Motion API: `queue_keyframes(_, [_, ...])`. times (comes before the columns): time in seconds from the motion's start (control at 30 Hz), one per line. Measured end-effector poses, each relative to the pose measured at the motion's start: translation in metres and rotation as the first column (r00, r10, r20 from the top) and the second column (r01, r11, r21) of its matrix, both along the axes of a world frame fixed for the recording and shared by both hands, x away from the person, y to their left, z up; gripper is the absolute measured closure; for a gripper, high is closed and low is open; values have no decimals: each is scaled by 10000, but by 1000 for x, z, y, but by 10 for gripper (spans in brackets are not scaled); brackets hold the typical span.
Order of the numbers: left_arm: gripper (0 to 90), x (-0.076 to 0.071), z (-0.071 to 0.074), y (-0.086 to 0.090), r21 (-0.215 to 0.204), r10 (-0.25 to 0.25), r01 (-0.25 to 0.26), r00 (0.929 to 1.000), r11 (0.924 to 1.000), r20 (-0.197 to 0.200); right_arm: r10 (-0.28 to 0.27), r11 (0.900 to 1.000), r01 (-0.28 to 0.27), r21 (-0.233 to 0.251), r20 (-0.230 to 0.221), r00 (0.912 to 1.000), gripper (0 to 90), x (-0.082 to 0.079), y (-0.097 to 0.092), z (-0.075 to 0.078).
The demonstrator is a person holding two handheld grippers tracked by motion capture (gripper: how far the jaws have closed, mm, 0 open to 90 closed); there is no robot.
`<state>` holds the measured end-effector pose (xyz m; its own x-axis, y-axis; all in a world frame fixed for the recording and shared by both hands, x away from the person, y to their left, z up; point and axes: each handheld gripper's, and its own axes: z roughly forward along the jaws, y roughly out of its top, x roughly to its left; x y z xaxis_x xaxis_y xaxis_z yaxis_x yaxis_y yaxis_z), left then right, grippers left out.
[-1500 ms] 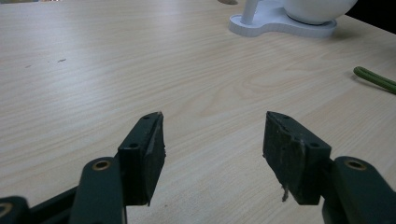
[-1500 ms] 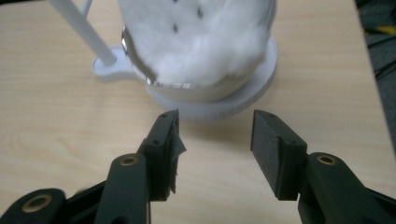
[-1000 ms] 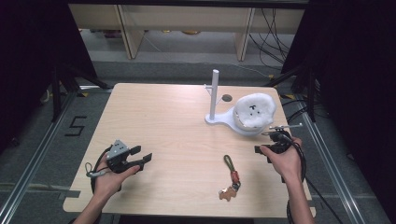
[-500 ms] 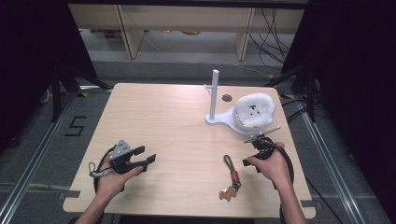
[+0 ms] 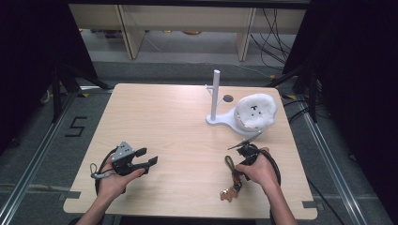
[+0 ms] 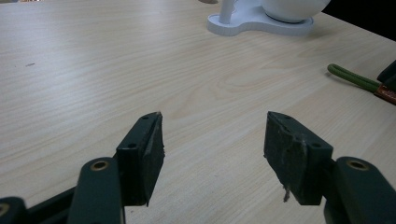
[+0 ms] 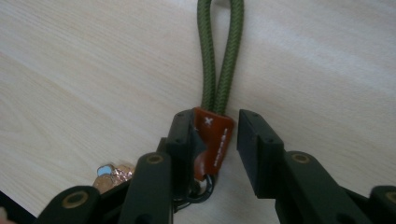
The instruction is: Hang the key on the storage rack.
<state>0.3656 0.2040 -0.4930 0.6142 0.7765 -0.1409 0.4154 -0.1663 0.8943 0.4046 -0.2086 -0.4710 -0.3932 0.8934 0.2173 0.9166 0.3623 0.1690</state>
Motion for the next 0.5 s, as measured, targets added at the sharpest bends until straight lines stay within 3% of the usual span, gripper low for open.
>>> queue_keyframes(0.07, [373,0,0,0,-38,-73,73,10000,10000,32,-105,9999,102,-125,-226,9997,659,-1,3,-1])
queue_keyframes(0.1, [373,0,0,0,-31,-85,85,10000,10000,40,59,9999,-59,-116,3,10000,655,-1,4,-3])
queue_keyframes(0.13, [373,-1,1,0,25,-35,35,10000,10000,18,-189,9996,189,-232,-3,9998,655,-2,6,-3])
queue_keyframes(0.17, [372,-1,1,0,27,-53,53,10000,10000,22,43,9996,-46,-275,-97,9999,655,-1,6,-3])
queue_keyframes(0.23, [372,-1,1,-1,38,-56,56,10000,10000,29,-190,9991,181,-385,-227,9996,658,-1,8,-2])
queue_keyframes(0.33, [373,-1,0,-1,-23,-109,109,9999,9999,47,61,9986,-76,-524,-299,9995,664,0,13,-4])
queue_keyframes(0.43, [373,-2,0,-2,72,-65,65,10000,10000,0,73,9989,-92,-450,-424,9991,713,0,14,-5])
queue_keyframes(0.5, [372,-2,0,-2,54,-96,96,10000,9999,19,414,9989,-416,-214,-125,9991,766,1,14,-6])
